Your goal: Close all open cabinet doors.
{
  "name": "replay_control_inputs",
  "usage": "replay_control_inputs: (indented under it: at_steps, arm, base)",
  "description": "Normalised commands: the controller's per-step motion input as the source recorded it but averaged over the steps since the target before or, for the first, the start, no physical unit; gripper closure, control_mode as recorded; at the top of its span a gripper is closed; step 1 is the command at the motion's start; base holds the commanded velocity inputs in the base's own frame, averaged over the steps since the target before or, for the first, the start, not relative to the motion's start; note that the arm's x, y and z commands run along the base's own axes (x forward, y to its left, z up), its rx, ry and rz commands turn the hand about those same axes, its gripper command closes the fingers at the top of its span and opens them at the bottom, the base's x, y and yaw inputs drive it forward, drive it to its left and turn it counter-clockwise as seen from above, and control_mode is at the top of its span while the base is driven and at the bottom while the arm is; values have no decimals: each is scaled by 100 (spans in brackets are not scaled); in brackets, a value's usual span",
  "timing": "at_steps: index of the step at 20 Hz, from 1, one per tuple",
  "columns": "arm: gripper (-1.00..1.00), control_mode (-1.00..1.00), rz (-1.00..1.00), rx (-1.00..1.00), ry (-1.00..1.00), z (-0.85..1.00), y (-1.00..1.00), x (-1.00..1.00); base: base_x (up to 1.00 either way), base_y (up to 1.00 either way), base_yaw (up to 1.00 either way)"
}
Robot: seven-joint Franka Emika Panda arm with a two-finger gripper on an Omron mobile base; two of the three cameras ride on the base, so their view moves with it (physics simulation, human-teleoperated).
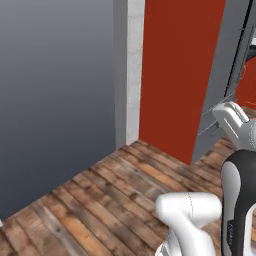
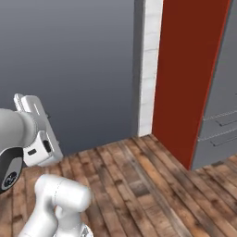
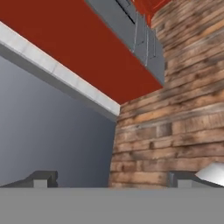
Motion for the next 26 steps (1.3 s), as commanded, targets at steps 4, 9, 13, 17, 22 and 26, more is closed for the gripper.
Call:
replay_control_inputs:
  at_steps: [4, 9, 13, 17, 22, 26]
  arm:
    - [-100, 100, 0, 0, 0, 0, 0, 0]
    - [-100, 100, 0, 0, 0, 0, 0, 0]
    - [-100, 100, 0, 0, 0, 0, 0, 0]
    - [-100, 100, 0, 0, 0, 0, 0, 0]
    - [-100, 100, 0, 0, 0, 0, 0, 0]
    - [-100, 100, 0, 0, 0, 0, 0, 0]
  base:
    - [0, -39, -34]
    - [0, -46, -31]
    - [13, -58, -26]
    - [25, -63, -24]
    - [43, -63, -26]
    - [47, -62, -27]
